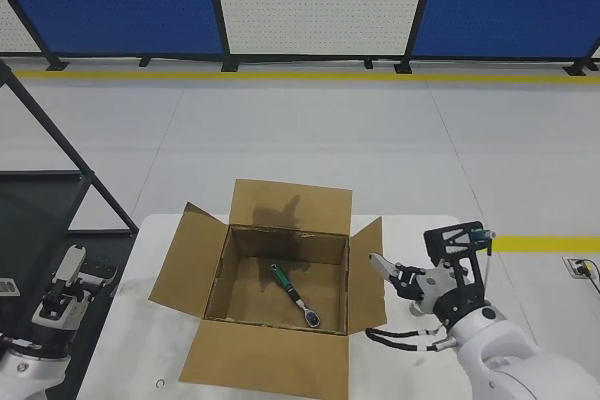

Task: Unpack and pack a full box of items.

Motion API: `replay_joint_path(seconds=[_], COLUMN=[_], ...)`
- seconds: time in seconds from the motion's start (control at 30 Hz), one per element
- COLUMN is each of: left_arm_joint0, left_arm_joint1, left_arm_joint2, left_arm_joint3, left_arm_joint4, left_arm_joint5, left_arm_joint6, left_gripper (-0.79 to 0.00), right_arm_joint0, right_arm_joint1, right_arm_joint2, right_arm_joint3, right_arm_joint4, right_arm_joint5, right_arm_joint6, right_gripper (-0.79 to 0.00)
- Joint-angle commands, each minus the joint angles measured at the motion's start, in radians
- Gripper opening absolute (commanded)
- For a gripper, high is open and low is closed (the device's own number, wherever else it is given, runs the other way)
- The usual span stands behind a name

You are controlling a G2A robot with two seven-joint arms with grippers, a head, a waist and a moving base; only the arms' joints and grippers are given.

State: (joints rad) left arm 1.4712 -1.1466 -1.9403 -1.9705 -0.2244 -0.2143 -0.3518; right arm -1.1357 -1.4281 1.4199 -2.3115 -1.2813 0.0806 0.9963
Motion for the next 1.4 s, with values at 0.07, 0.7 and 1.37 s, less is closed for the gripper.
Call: replay_joint_path(seconds=[0.07, 0.7, 1.37], left_arm_joint0=[0.0, 0.017, 0.134], left_arm_joint1=[0.0, -0.001, -0.014], left_arm_joint2=[0.0, -0.031, -0.129], left_arm_joint3=[0.0, -0.011, -0.018], left_arm_joint4=[0.0, -0.013, -0.079], left_arm_joint5=[0.0, -0.011, -0.072], left_arm_joint6=[0.0, 0.031, 0.109], left_gripper=[0.0, 0.0, 0.0], right_arm_joint0=[0.0, 0.086, 0.55], right_arm_joint1=[0.0, 0.002, -0.053], right_arm_joint2=[0.0, -0.119, -0.497], right_arm_joint3=[0.0, -0.008, 0.448], right_arm_joint4=[0.0, -0.005, 0.03], right_arm_joint5=[0.0, -0.135, -0.245], right_arm_joint6=[0.0, -0.062, 0.05], right_gripper=[0.0, 0.0, 0.0])
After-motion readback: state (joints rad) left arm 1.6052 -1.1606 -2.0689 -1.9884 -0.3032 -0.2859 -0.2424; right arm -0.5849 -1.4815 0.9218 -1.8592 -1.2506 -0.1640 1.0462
